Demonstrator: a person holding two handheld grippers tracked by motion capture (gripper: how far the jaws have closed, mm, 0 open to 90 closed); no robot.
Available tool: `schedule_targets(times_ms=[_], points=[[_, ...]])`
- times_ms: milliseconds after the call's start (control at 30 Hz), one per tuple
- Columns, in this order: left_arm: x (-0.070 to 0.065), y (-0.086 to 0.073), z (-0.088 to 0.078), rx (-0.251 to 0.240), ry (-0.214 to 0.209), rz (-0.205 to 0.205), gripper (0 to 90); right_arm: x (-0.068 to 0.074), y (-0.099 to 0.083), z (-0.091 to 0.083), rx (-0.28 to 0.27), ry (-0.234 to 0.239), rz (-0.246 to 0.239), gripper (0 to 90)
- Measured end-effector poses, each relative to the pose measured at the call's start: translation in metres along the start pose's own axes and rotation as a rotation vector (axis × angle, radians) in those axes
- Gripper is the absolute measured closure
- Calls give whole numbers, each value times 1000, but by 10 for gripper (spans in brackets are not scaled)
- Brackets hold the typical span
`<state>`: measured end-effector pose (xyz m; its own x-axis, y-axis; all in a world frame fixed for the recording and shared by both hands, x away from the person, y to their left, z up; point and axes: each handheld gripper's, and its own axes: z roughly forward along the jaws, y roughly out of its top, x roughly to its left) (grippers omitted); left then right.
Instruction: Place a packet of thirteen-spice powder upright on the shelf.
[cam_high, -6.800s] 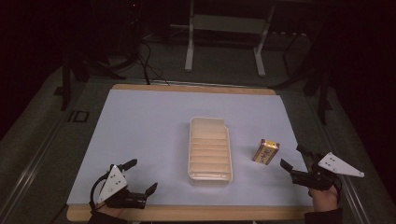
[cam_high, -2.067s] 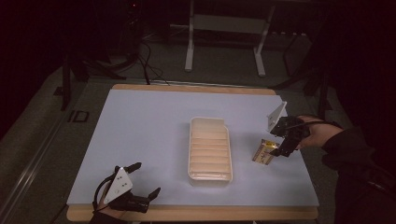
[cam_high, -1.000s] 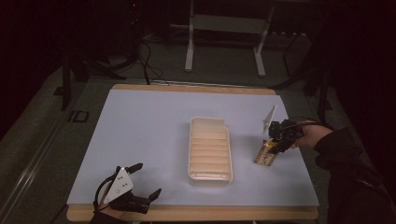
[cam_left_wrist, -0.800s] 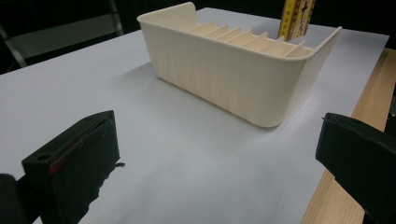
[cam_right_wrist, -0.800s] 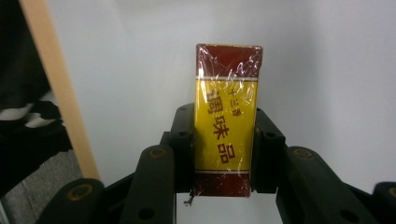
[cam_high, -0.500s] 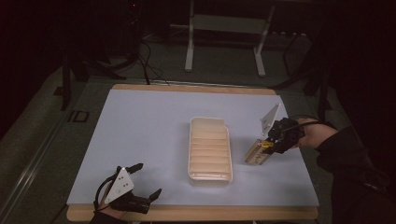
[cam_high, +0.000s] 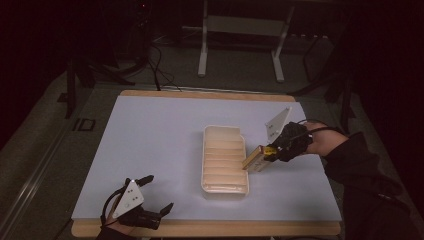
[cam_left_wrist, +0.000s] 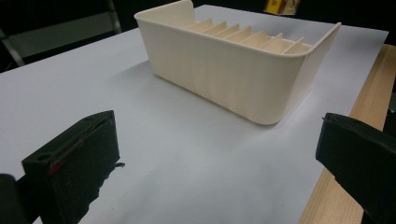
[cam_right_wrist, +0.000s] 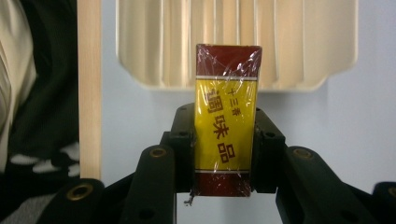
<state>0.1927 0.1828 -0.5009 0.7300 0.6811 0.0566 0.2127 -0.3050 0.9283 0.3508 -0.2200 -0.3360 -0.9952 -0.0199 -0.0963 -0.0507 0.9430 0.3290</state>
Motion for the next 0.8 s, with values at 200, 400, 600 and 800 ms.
schedule_targets(times_ms=[200,400,600,800], points=[[0,0,0,6,-6,4,0,-1,12,4,-128,14,-29,677],[-1,0,0,3,-8,4,0,0,22,13,-214,29,-83,677],[-1,0,-1,4,-14,9,0,-1,26,27,-256,32,-124,677],[-1,0,-1,-1,-11,8,0,-4,23,39,-257,33,-117,677]])
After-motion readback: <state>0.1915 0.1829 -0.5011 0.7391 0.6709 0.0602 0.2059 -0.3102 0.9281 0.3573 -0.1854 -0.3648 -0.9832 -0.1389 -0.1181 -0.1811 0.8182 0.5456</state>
